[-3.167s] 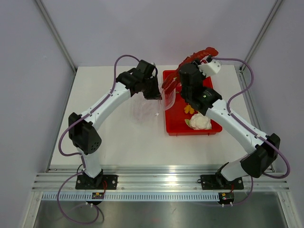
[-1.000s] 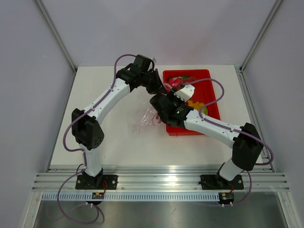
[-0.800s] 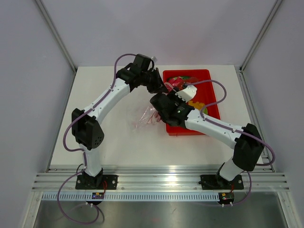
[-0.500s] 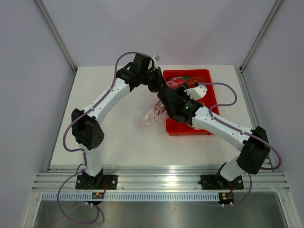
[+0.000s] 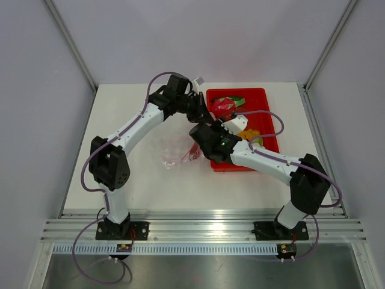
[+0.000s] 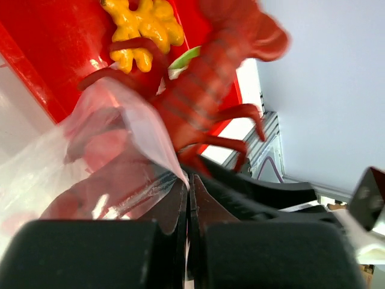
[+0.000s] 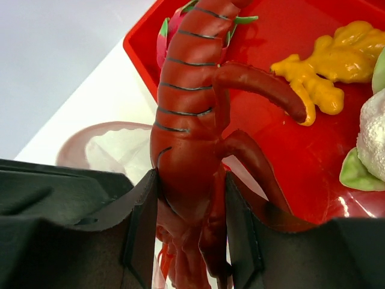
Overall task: Place the food in the zip-top bag and seal the zipper
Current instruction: Place the fake lobster in the zipper food storage bag.
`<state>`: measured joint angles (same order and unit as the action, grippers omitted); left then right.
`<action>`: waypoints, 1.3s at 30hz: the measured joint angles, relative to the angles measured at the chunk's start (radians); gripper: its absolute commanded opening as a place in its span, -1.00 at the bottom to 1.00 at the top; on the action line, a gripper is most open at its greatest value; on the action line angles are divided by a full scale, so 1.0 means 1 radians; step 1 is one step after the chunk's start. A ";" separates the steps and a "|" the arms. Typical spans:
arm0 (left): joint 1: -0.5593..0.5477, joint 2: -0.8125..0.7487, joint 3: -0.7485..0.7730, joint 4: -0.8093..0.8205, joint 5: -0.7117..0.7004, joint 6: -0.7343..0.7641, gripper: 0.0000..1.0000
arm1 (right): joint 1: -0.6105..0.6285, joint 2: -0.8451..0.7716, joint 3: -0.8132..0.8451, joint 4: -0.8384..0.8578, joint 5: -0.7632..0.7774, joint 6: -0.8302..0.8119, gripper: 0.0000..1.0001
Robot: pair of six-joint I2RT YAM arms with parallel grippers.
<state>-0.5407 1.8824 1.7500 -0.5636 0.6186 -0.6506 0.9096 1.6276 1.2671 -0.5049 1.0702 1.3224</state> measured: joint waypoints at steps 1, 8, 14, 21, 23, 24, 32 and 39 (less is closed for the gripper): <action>0.002 0.000 -0.001 0.002 0.001 0.003 -1.00 | 0.003 0.010 -0.003 0.011 -0.002 -0.012 -0.99; 0.013 0.000 -0.001 0.013 0.022 0.014 -1.00 | 0.005 -0.006 -0.079 0.127 -0.069 -0.118 -0.08; 0.022 0.000 0.000 0.020 0.045 0.014 -1.00 | 0.006 -0.095 -0.116 0.160 -0.139 -0.281 0.16; 0.025 0.000 0.027 0.039 0.067 0.014 -1.00 | 0.006 -0.152 0.005 0.010 -0.175 -0.381 0.46; 0.026 0.000 0.039 0.043 0.068 0.014 -1.00 | 0.008 -0.183 0.005 -0.021 -0.177 -0.383 0.64; 0.026 0.000 0.043 0.043 0.068 0.014 -1.00 | 0.008 -0.198 0.005 -0.033 -0.179 -0.381 0.68; 0.026 0.000 0.076 0.043 0.068 0.014 -1.00 | 0.006 -0.281 0.007 -0.103 -0.197 -0.392 0.61; 0.028 0.006 0.084 0.044 0.079 0.014 -1.00 | -0.209 -0.492 -0.183 -0.002 -0.395 -0.385 0.45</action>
<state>-0.5129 1.8889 1.8336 -0.5194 0.6975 -0.6365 0.7006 1.1355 1.0836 -0.5068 0.6750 0.9375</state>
